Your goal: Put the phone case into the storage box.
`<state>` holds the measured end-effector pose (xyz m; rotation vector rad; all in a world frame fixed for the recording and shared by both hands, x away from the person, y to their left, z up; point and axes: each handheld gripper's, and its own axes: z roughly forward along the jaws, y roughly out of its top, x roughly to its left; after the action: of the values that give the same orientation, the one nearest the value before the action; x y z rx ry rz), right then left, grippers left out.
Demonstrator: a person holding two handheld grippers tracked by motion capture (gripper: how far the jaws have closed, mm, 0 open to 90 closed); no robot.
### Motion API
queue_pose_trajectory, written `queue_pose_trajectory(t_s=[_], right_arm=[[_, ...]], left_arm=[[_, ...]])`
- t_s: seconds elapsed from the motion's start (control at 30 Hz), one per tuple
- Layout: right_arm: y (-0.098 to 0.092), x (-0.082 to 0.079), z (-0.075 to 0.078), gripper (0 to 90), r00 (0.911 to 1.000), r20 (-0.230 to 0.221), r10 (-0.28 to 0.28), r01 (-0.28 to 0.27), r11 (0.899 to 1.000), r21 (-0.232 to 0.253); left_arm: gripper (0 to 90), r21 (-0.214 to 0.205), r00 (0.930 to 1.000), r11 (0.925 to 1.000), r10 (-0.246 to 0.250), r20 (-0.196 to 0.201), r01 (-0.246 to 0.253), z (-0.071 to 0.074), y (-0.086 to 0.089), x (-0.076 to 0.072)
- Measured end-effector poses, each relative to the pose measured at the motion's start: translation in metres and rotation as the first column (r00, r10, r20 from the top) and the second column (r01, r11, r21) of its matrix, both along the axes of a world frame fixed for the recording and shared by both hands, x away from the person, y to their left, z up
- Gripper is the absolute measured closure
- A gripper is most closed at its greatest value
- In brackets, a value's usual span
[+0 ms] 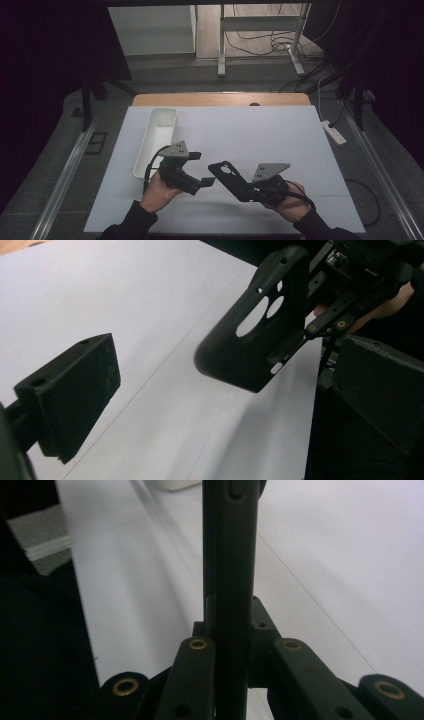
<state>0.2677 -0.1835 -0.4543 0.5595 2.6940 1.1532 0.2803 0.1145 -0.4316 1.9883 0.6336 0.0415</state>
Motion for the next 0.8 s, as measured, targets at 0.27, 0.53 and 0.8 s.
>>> queue_pose_trajectory(t_s=[0.27,0.53,0.8], right_arm=[[-0.0054,-0.0002,0.0022,84.8,0.9987,-0.028,0.043,-0.042,0.998,0.055],[-0.0061,-0.0022,0.0037,84.8,0.9977,-0.035,0.057,-0.054,0.995,0.081],[-0.0078,-0.0021,0.0055,84.8,0.9983,-0.032,0.049,-0.045,0.993,0.110]], left_arm=[[0.6,0.001,0.9999,1.0000,-0.009,0.006,0.009,-0.0013,0.0019,-0.0013],[22.9,-0.014,0.9994,0.9995,-0.027,0.022,0.027,-0.0022,0.0050,-0.0043],[44.5,-0.066,0.9988,0.9968,-0.047,-0.016,0.046,-0.0056,0.0077,-0.0036]])
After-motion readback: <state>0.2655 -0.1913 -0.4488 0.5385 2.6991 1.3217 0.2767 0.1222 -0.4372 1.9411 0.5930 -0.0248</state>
